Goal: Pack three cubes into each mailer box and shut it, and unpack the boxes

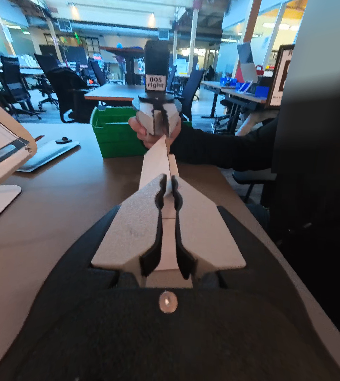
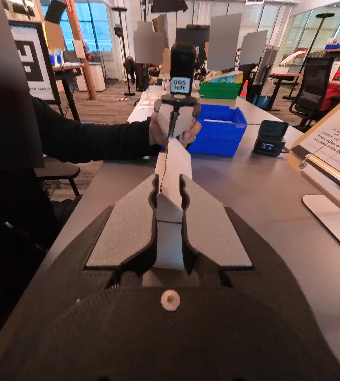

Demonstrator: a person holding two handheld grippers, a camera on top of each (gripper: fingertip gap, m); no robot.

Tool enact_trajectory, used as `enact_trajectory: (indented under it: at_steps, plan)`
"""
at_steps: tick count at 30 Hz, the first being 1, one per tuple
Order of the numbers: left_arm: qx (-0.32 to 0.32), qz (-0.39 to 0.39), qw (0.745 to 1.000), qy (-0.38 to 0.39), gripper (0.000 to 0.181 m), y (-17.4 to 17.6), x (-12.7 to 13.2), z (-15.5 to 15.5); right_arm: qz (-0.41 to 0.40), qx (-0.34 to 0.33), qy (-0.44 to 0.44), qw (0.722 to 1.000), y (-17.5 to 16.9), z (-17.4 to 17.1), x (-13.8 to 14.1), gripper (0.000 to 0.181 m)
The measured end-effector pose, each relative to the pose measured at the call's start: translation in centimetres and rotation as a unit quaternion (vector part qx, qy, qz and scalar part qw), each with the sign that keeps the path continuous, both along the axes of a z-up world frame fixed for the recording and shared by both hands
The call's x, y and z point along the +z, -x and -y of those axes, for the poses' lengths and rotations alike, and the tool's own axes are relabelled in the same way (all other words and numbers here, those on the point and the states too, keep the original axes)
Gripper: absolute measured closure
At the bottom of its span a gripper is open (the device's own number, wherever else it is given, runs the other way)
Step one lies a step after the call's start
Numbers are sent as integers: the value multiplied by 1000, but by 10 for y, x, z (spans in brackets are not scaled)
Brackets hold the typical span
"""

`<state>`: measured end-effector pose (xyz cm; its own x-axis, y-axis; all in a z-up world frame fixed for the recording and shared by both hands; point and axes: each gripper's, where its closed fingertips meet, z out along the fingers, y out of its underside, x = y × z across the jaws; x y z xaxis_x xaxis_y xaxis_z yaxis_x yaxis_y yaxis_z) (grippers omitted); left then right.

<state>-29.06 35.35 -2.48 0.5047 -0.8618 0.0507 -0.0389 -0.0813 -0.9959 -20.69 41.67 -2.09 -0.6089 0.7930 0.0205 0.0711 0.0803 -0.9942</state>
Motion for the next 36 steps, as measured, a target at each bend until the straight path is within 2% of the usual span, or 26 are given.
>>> enact_trajectory:
  at_steps: [1,6,12,20,25,29,36]
  plan:
    - [-3,-7,1000,4,178,-2,-3,0,8,3,-9,1000,1,2,-5,167]
    - [-3,-19,1000,-6,179,-4,-4,1,22,14,-30,999,1,8,-14,169]
    - [6,2,1000,-6,181,2,3,-1,-12,13,25,1000,-5,-1,8,174]
    - [-16,-10,1000,2,181,-3,-3,5,21,28,14,999,-2,6,-6,179]
    - [-28,-16,999,-11,146,-7,1,12,11,17,11,1000,-3,1,-2,167]
    - [8,-85,996,-29,157,-7,-16,3,6,26,11,1000,-6,3,0,166]
    - [-2,-88,994,-67,169,-9,-7,11,4,38,-14,999,-6,12,-5,175]
